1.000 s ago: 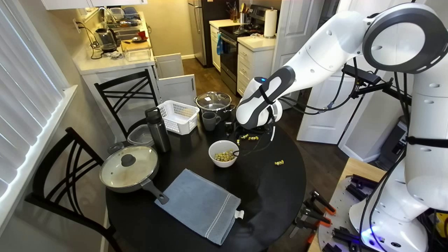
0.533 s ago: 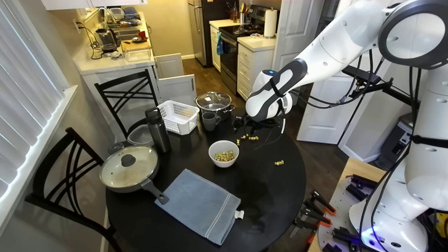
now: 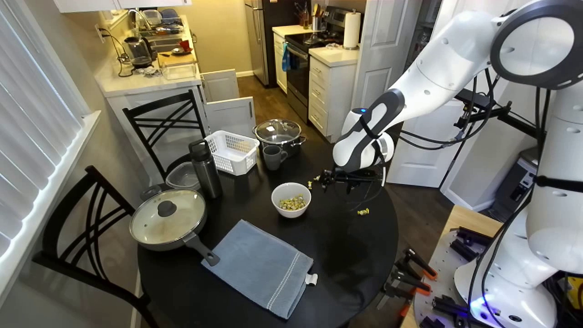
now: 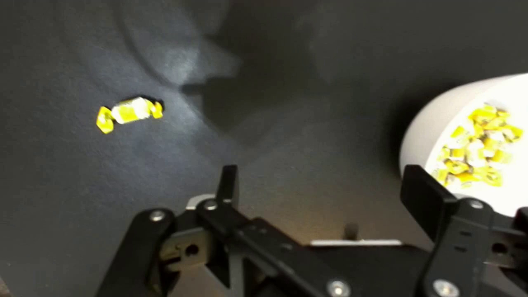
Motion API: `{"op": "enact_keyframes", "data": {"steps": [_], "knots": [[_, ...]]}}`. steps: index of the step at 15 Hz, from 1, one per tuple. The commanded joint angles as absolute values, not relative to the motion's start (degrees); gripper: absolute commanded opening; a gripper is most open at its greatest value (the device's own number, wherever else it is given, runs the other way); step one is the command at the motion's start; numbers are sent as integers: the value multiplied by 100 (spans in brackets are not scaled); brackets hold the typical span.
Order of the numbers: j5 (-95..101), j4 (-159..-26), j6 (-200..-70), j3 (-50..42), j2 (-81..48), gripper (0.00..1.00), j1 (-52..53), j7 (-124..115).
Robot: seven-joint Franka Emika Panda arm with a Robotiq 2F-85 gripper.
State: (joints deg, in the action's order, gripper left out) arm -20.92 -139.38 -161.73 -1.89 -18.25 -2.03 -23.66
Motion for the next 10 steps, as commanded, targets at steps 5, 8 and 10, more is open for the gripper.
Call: {"op": "enact_keyframes", "data": {"steps": [5, 8, 10], "knots": [[-2138, -14363, -16197, -520, -2199, 100, -310, -2394], [-2163, -14403, -16343, -609, -2394, 100, -339, -2403], [-2262, -14400, -16606, -553, -2575, 100, -415, -2368]]}}
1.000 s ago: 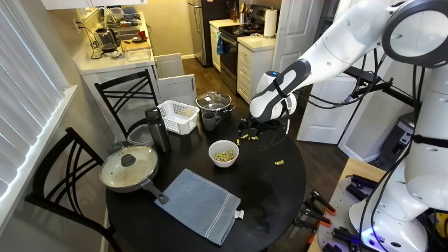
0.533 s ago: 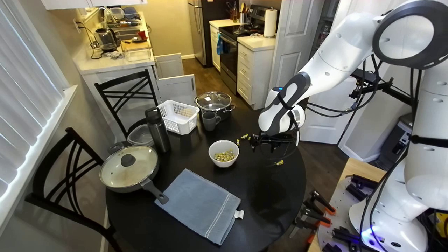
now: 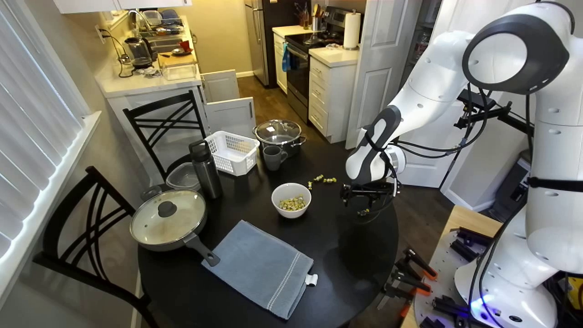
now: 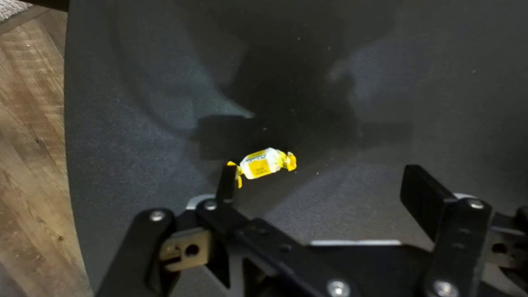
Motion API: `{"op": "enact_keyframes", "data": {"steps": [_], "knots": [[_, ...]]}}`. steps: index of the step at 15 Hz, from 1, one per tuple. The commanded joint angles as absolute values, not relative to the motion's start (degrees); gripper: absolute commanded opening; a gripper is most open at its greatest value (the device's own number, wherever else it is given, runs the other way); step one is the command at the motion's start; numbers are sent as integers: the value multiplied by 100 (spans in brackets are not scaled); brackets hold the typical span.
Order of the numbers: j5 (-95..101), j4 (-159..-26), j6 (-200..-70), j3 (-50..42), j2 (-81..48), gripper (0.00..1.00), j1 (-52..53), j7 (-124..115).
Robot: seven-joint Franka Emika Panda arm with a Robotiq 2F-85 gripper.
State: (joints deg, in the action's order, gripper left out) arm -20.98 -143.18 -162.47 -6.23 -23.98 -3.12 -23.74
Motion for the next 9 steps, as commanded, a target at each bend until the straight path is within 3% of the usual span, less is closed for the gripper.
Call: {"op": "enact_keyframes", "data": {"steps": [1, 9], "knots": [[-2303, -14389, -16715, -521, -2667, 100, -455, -2362], [-2467, -14289, -17220, -409, -3297, 100, -615, -2410]]}}
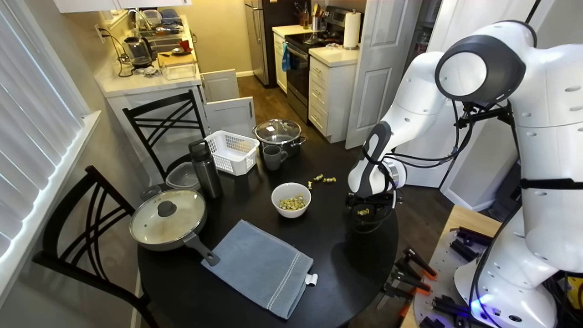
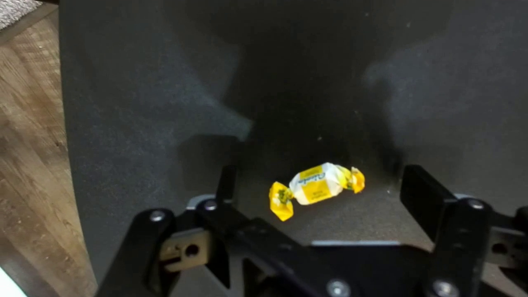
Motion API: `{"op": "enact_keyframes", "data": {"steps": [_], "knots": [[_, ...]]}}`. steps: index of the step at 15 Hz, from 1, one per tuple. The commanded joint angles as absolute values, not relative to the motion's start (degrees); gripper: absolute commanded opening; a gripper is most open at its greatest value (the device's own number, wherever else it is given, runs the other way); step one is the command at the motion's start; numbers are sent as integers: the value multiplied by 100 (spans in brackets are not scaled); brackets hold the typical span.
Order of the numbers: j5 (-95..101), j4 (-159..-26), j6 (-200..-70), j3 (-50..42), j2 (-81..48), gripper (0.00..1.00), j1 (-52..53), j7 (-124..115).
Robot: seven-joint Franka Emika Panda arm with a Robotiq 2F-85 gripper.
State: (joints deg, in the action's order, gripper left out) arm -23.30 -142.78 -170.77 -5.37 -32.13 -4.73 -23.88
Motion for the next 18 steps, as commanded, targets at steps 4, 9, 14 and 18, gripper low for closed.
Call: {"op": "enact_keyframes", "data": {"steps": [4, 9, 14, 18], "knots": [[-2479, -14294, -17292, -393, -3292, 67, -687, -2401], [-2484, -14267, -17277, -348, -3245, 35, -719, -2394], [-2488, -14213, -17217, -258, -3216, 3, -695, -2395], [-2470, -14163, -17215, -237, -3147, 2, -655, -2399]]}}
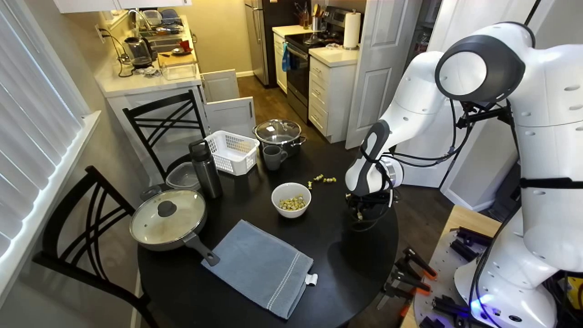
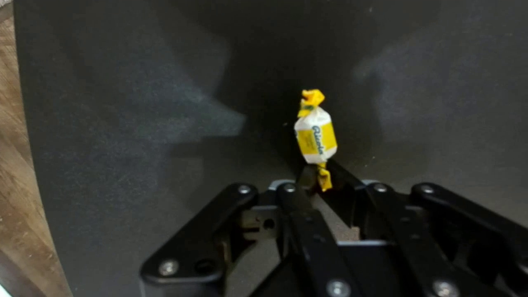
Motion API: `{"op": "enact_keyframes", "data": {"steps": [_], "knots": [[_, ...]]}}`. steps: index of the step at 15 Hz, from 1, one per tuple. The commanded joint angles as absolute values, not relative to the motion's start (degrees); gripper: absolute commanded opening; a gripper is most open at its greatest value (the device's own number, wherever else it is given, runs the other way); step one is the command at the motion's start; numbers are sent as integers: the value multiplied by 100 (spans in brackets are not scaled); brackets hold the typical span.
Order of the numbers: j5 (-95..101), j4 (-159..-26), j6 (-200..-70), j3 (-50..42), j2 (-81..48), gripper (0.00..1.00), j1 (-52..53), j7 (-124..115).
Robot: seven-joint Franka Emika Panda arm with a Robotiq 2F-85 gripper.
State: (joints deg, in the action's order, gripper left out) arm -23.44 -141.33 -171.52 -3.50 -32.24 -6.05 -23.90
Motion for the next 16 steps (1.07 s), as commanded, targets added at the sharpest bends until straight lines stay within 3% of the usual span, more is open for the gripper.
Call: {"op": "enact_keyframes", "data": {"steps": [1, 10, 16], "knots": [[-2462, -14149, -17217, -238, -3130, 2, -630, -2407], [-2449, -13738, -17153, -89, -2419, 2, -558, -2349], [-2986, -13030, -17336, 887, -2331, 2, -1035, -2150]]}}
